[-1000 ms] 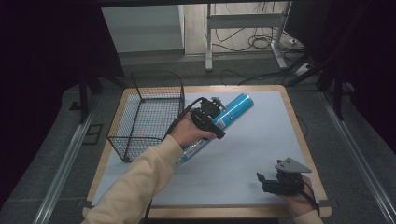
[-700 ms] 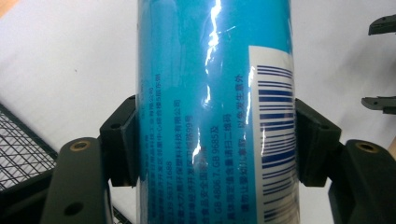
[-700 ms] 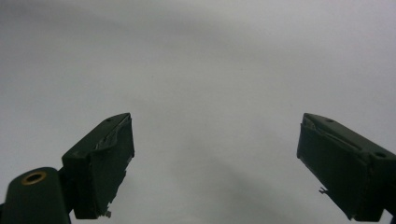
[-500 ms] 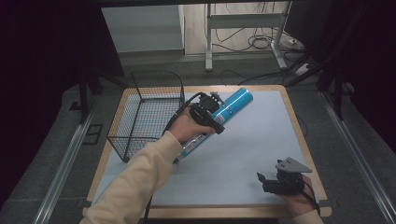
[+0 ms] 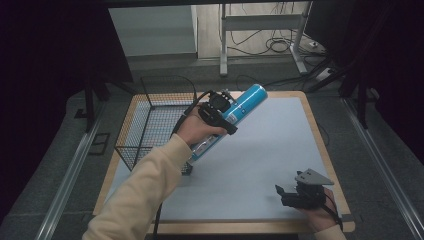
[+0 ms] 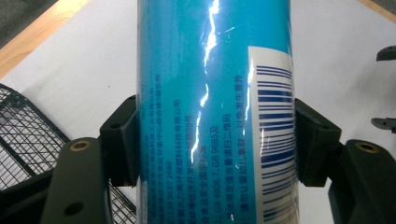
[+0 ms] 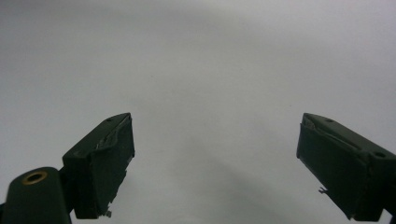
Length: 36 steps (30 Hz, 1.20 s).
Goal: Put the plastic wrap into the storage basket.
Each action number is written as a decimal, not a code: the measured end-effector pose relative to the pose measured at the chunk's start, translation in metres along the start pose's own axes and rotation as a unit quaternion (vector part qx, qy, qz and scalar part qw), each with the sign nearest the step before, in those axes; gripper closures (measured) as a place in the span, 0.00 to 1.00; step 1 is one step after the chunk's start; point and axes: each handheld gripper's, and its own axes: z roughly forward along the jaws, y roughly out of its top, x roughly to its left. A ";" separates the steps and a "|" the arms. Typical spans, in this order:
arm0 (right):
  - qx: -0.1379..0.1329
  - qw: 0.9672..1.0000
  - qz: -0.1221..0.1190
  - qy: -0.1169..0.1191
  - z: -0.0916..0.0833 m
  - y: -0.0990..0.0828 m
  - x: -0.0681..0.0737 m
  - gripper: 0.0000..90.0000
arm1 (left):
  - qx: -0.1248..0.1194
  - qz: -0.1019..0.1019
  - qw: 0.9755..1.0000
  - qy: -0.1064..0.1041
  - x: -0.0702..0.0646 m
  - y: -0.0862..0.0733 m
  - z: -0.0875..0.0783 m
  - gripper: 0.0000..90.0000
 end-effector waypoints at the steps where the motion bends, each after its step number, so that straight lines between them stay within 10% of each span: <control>1: -0.001 1.000 0.001 0.000 0.000 0.000 0.000 0.13 | -0.002 -0.002 1.000 0.001 0.001 0.000 0.000 0.35; 36: -0.001 1.000 -0.001 -0.006 0.001 -0.001 -0.001 0.13 | -0.026 -0.040 0.998 0.042 0.057 0.013 -0.022 0.35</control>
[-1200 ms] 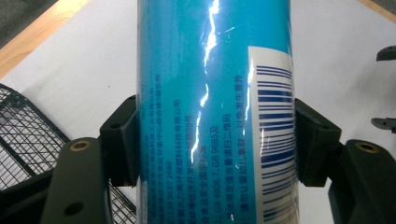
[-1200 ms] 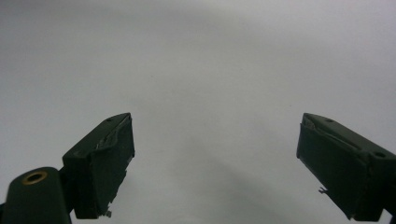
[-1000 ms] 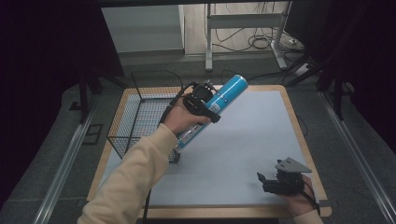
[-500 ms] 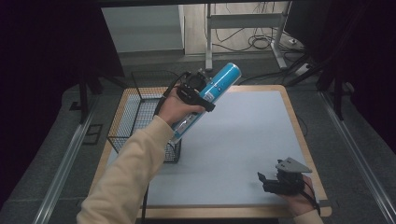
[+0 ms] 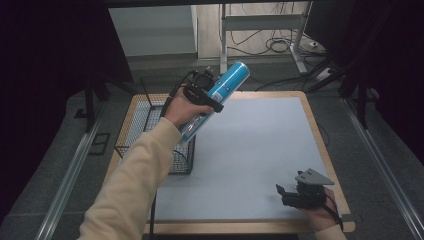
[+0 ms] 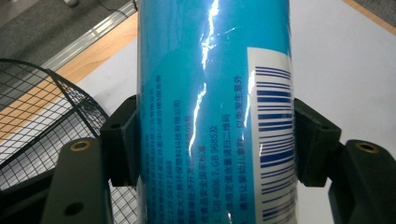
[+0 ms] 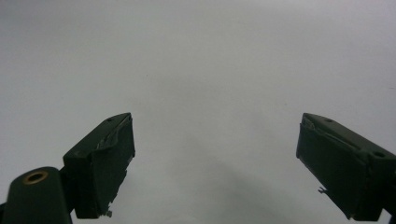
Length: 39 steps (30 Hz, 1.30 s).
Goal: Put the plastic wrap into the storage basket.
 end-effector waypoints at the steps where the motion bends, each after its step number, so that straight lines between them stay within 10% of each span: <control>1: 0.000 1.000 0.000 0.000 0.000 0.000 0.000 0.13 | 0.002 0.000 1.000 0.001 0.001 0.000 0.000 0.35; 18: 0.001 1.000 0.002 -0.002 0.000 0.000 0.000 0.13 | 0.003 -0.014 1.000 0.019 0.028 0.001 0.001 0.35; 39: 0.001 1.000 0.001 -0.007 0.001 0.000 -0.001 0.13 | 0.030 -0.051 0.997 0.052 0.069 -0.037 0.011 0.35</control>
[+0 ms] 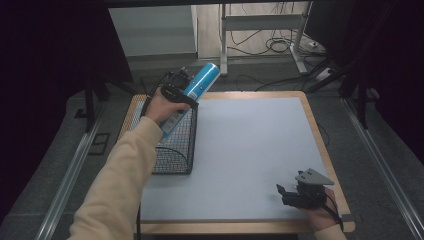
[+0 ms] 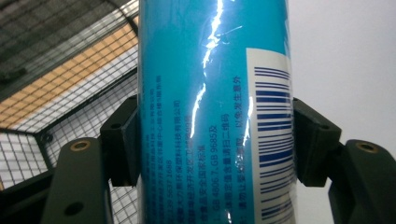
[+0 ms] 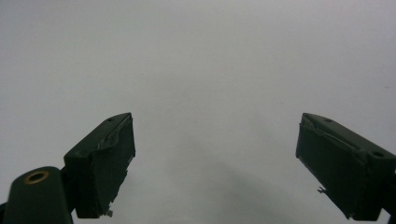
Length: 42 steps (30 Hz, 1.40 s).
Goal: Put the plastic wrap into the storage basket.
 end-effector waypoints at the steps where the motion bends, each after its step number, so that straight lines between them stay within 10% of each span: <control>1: 0.000 1.000 0.000 0.000 0.000 0.000 0.000 0.13 | 0.001 -0.003 1.000 0.001 0.002 -0.002 0.001 0.35; 42: 0.008 1.000 -0.008 0.001 0.003 -0.001 0.002 0.13 | 0.090 -0.007 0.994 0.060 0.029 -0.034 0.071 0.35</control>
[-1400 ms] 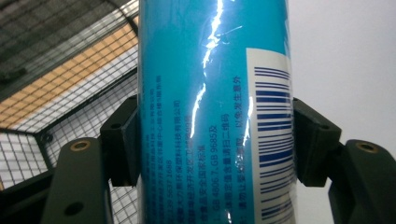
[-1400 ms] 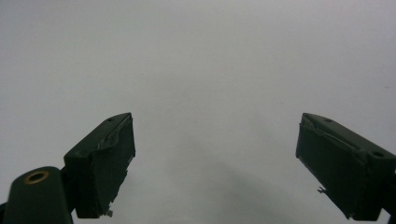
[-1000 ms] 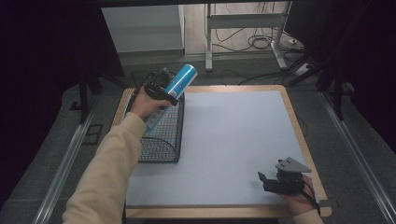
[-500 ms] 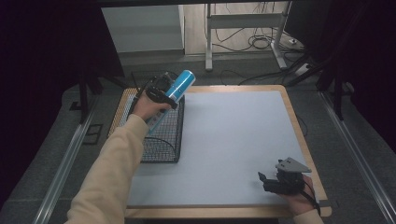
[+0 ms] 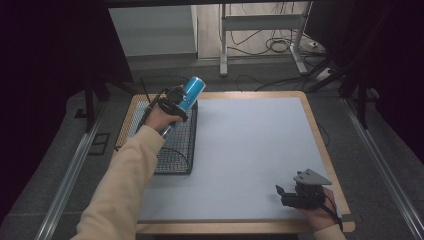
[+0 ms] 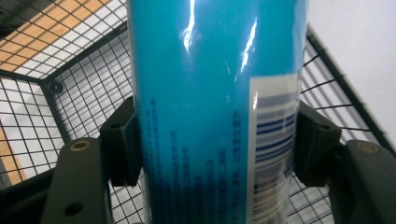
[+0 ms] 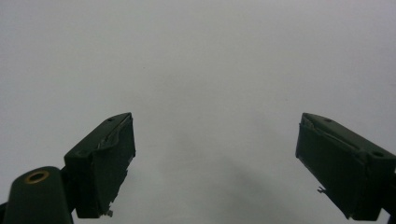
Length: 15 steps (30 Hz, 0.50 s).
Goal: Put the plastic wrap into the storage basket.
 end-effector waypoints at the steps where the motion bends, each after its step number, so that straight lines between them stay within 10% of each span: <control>1: 0.000 1.000 0.000 0.000 0.000 0.000 0.000 0.13 | 0.007 0.003 1.000 0.002 0.000 0.000 0.002 0.35; 15: 0.001 1.000 -0.002 -0.001 0.000 0.000 0.001 0.13 | 0.006 -0.005 1.000 0.009 0.003 0.001 0.003 0.29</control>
